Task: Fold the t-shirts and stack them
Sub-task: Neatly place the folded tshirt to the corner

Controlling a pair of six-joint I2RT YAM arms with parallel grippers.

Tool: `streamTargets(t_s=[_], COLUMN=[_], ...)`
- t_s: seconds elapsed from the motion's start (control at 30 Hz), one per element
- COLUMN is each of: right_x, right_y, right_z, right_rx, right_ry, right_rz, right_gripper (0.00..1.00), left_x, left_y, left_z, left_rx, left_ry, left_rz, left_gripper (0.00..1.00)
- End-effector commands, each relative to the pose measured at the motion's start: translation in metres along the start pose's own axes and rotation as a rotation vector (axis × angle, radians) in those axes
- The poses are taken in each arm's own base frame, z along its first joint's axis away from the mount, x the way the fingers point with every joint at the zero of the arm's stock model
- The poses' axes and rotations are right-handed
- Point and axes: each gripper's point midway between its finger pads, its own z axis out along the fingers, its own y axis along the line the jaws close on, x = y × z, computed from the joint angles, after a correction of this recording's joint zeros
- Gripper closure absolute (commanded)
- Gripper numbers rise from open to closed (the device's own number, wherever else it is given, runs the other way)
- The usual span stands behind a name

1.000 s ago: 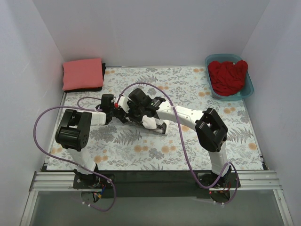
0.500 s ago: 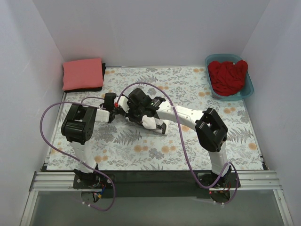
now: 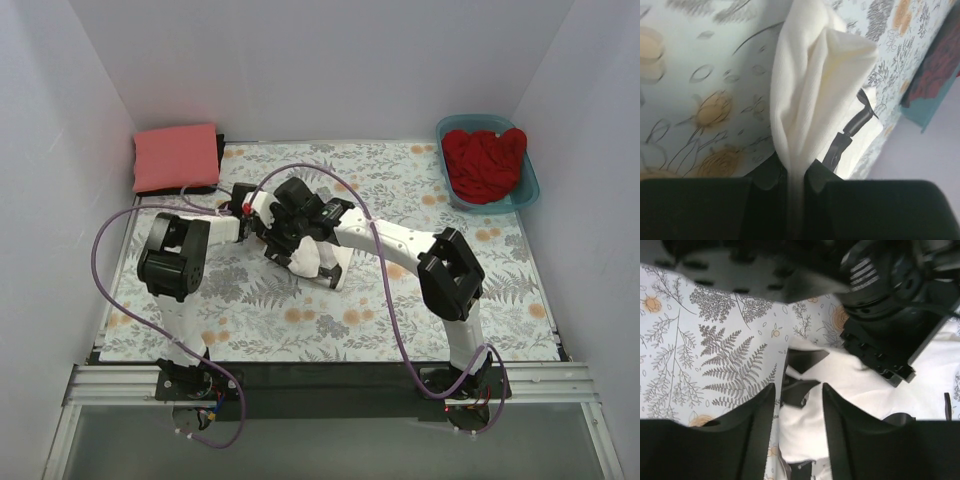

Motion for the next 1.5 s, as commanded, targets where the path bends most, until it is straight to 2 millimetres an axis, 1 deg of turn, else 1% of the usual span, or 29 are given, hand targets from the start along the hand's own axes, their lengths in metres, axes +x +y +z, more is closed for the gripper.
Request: streamTargets(t_s=[0.0, 0.03, 0.07, 0.1, 0.13, 0.17, 0.2, 0.23, 0.27, 0.3, 0.33, 0.37, 0.4, 0.47, 0.5, 0.53, 0.6, 0.63, 0.67, 0.7, 0.73, 0.77, 0.8, 0.9, 1.13, 1.2, 1.4, 1.43, 1.47], right_x=[-0.021, -0.022, -0.013, -0.009, -0.012, 0.0, 0.002, 0.0, 0.007, 0.01, 0.017, 0.024, 0.033, 0.04, 0.044, 0.048, 0.053, 0.055, 0.056, 0.056, 0.056, 0.057, 0.057, 0.058, 0.059, 0.059, 0.057, 0.057, 0.057], right_y=[-0.018, -0.022, -0.032, -0.037, -0.042, -0.053, -0.059, -0.064, -0.078, -0.082, -0.087, -0.097, -0.101, -0.11, -0.112, -0.111, -0.114, -0.114, -0.113, -0.112, -0.112, -0.112, -0.112, -0.111, -0.11, -0.11, -0.111, -0.111, -0.111], right_z=[-0.027, -0.036, -0.042, -0.048, -0.06, -0.067, -0.074, -0.086, -0.095, -0.103, -0.108, -0.114, -0.116, -0.126, -0.129, -0.13, -0.133, -0.134, -0.133, -0.133, -0.133, -0.133, -0.133, -0.133, -0.133, -0.133, -0.133, -0.132, -0.132], right_rx=[0.021, 0.027, 0.035, 0.042, 0.055, 0.071, 0.078, 0.096, 0.124, 0.141, 0.157, 0.183, 0.194, 0.223, 0.227, 0.228, 0.239, 0.24, 0.236, 0.234, 0.232, 0.229, 0.228, 0.224, 0.227, 0.227, 0.226, 0.224, 0.223], right_ry=[-0.084, -0.095, -0.091, -0.092, -0.11, -0.099, -0.106, -0.122, -0.123, -0.124, -0.11, -0.102, -0.088, -0.085, -0.084, -0.078, -0.074, -0.07, -0.067, -0.069, -0.07, -0.069, -0.07, -0.067, -0.066, -0.066, -0.068, -0.068, -0.067], right_rz=[0.054, 0.064, 0.088, 0.101, 0.108, 0.132, 0.144, 0.151, 0.172, 0.179, 0.182, 0.191, 0.201, 0.213, 0.222, 0.227, 0.233, 0.236, 0.233, 0.234, 0.233, 0.232, 0.235, 0.236, 0.236, 0.236, 0.241, 0.243, 0.245], right_gripper=[0.49, 0.36, 0.27, 0.2, 0.02, 0.02, 0.02, 0.02, 0.02, 0.02, 0.01, 0.01, 0.01, 0.02, 0.02, 0.02, 0.01, 0.02, 0.02, 0.02, 0.02, 0.02, 0.02, 0.02, 0.02, 0.02, 0.02, 0.02, 0.02], left_x=[-0.021, -0.022, -0.037, -0.046, -0.053, -0.069, -0.085, -0.093, -0.103, -0.129, -0.138, -0.15, -0.174, -0.203, -0.214, -0.232, -0.258, -0.275, -0.287, -0.295, -0.302, -0.314, -0.32, -0.332, -0.332, -0.343, -0.324, -0.321, -0.318], left_y=[0.0, 0.005, -0.008, -0.009, -0.009, -0.021, -0.025, -0.024, -0.027, -0.039, -0.041, -0.048, -0.06, -0.064, -0.061, -0.083, -0.082, -0.099, -0.106, -0.1, -0.105, -0.119, -0.121, -0.139, -0.176, -0.177, -0.2, -0.198, -0.201], left_z=[-0.008, -0.009, -0.01, -0.013, -0.015, -0.018, -0.023, -0.023, -0.024, -0.026, -0.027, -0.028, -0.029, -0.036, -0.032, -0.041, -0.042, -0.052, -0.057, -0.052, -0.055, -0.067, -0.069, -0.088, -0.126, -0.151, -0.181, -0.179, -0.185], left_rx=[-0.096, -0.125, -0.117, -0.126, -0.142, -0.141, -0.139, -0.156, -0.165, -0.165, -0.177, -0.174, -0.173, -0.181, -0.186, -0.155, -0.174, -0.174, -0.183, -0.199, -0.201, -0.201, -0.204, -0.196, -0.158, -0.166, -0.104, -0.101, -0.096], left_ry=[-0.017, 0.0, -0.029, -0.041, -0.047, -0.092, -0.119, -0.119, -0.138, -0.186, -0.189, -0.204, -0.246, -0.278, -0.284, -0.333, -0.373, -0.437, -0.467, -0.472, -0.489, -0.542, -0.56, -0.633, -0.716, -0.754, -0.76, -0.744, -0.751], left_rz=[0.232, 0.256, 0.341, 0.362, 0.388, 0.422, 0.48, 0.498, 0.524, 0.588, 0.613, 0.645, 0.666, 0.715, 0.723, 0.757, 0.796, 0.822, 0.855, 0.863, 0.877, 0.906, 0.919, 0.975, 1.063, 1.057, 1.085, 1.084, 1.09], left_gripper=[1.0, 1.0, 1.0, 1.0, 1.0, 1.0, 1.0, 1.0, 1.0, 1.0, 1.0, 1.0, 1.0, 1.0, 1.0, 1.0, 1.0, 1.0, 1.0, 1.0, 1.0, 1.0, 1.0, 1.0, 1.0, 1.0, 1.0, 1.0, 1.0])
